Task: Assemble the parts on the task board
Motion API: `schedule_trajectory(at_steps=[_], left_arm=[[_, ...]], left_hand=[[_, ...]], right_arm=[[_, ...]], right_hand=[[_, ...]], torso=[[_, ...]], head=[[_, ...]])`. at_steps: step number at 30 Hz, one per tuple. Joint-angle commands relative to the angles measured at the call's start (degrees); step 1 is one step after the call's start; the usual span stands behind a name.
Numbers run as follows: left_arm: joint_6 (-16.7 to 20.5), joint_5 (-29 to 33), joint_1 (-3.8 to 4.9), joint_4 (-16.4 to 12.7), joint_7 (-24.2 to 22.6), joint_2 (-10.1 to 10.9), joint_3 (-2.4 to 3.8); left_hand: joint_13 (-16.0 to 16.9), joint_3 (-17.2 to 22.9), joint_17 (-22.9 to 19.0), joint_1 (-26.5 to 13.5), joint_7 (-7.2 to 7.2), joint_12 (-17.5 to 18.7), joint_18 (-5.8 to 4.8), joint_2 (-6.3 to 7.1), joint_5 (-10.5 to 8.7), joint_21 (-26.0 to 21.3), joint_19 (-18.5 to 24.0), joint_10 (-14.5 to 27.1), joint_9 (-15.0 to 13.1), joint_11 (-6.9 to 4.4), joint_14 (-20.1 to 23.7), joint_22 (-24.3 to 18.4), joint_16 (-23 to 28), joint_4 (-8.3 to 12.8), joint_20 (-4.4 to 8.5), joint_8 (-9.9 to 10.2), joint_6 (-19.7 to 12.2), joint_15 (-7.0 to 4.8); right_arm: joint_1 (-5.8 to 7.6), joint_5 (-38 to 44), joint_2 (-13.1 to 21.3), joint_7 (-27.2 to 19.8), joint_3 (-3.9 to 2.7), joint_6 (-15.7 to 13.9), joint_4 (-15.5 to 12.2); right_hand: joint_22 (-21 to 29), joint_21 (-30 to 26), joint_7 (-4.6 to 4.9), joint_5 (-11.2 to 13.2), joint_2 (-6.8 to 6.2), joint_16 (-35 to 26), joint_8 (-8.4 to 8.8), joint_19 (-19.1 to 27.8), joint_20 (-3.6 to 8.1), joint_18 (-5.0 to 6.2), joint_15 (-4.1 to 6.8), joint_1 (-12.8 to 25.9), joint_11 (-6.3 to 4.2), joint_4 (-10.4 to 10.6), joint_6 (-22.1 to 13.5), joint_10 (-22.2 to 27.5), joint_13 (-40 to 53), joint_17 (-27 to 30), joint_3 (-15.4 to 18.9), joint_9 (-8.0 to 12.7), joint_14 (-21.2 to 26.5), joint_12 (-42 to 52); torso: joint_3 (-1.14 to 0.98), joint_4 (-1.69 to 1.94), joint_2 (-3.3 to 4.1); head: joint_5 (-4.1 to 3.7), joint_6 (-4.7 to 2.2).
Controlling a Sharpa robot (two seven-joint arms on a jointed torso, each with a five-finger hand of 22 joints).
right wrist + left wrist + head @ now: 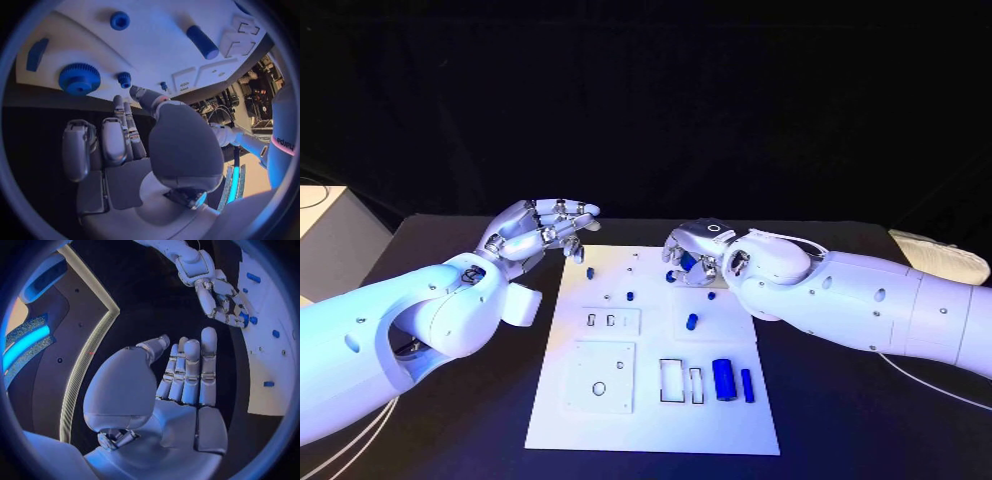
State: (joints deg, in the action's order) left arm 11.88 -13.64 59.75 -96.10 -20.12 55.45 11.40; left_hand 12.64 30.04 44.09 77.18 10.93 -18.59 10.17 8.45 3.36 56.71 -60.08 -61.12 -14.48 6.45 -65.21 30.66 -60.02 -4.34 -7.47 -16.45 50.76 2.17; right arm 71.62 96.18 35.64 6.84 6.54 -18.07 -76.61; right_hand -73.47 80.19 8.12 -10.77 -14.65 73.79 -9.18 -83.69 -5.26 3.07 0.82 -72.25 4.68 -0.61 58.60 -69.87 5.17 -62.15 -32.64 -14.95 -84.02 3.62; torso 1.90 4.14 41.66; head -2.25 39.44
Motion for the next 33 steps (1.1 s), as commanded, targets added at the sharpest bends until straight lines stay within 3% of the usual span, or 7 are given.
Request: schedule_trajectory(at_steps=[1,7,18,33], left_arm=[[-0.9,-0.3,0.01,-0.3,-0.1,0.1,0.1],[-0.8,-0.4,0.02,-0.6,0.0,0.4,0.18],[-0.9,-0.5,0.02,-0.7,0.0,0.7,0.27],[-0.5,-0.9,0.03,-0.6,0.3,1.1,0.41]], left_hand=[[0.1,-0.1,-0.1,-0.6,-0.09,-0.2,0.35,-0.09,-0.02,0.3,0.4,0.5,-0.1,0.08,0.3,0.1,0.2,0.2,-0.01,-0.2,-0.5,0.07],[0.1,0.0,-0.2,-0.6,-0.07,-0.2,0.35,-0.08,-0.01,0.3,0.5,0.7,-0.1,0.11,0.4,0.1,0.2,0.2,-0.04,-0.2,-0.5,0.1],[0.1,-0.1,-0.9,-0.8,0.1,-0.2,0.34,0.0,-0.02,0.5,0.8,1.2,-0.1,0.28,1.0,0.2,0.8,0.1,-0.19,-0.3,-1.0,0.26],[0.2,0.1,-0.9,-0.7,0.16,-0.4,0.35,-0.14,0.0,0.6,1.0,1.3,-0.2,0.31,1.0,0.2,0.8,0.1,-0.27,-0.4,-1.2,0.31]], right_arm=[[-0.06,2.1,-0.3,0.1,-0.01,2.5,0.4],[-0.12,4.0,-0.7,-0.1,0.04,2.4,1.3],[-0.16,5.4,-1.1,-0.1,0.11,2.5,1.7],[-0.2,5.8,-1.0,-0.7,0.14,2.6,1.2]], right_hand=[[0.1,-0.3,0.2,0.4,-0.59,0.2,-0.24,0.1,-0.16,0.37,-0.52,0.1,-0.03,0.3,0.4,0.5,-0.1,0.0,0.2,-0.1,-1.5,-0.2],[1.3,-1.1,0.31,0.1,-0.85,0.4,-0.28,0.6,-0.3,0.61,-0.67,0.2,0.15,0.5,0.4,1.5,-0.2,0.1,0.6,-0.3,-1.4,-0.2],[1.6,-1.3,0.29,0.3,-1.1,0.6,-0.09,0.7,-0.38,0.7,-0.72,0.5,0.14,0.9,0.1,1.7,-0.1,0.0,1.2,-0.3,-1.3,0.0],[1.4,-1.4,0.09,-0.7,0.17,1.2,-0.78,0.5,-0.21,0.67,-0.45,-0.1,-0.23,1.5,1.3,-0.1,0.6,-0.2,0.7,-1.0,-1.2,0.5]], torso=[[0.11,0.24,0.42],[0.27,0.48,0.71],[0.38,0.52,1.17],[0.41,0.68,1.59]], head=[[-0.06,0.38],[-0.42,0.81],[-0.51,0.92],[-0.41,0.71]])
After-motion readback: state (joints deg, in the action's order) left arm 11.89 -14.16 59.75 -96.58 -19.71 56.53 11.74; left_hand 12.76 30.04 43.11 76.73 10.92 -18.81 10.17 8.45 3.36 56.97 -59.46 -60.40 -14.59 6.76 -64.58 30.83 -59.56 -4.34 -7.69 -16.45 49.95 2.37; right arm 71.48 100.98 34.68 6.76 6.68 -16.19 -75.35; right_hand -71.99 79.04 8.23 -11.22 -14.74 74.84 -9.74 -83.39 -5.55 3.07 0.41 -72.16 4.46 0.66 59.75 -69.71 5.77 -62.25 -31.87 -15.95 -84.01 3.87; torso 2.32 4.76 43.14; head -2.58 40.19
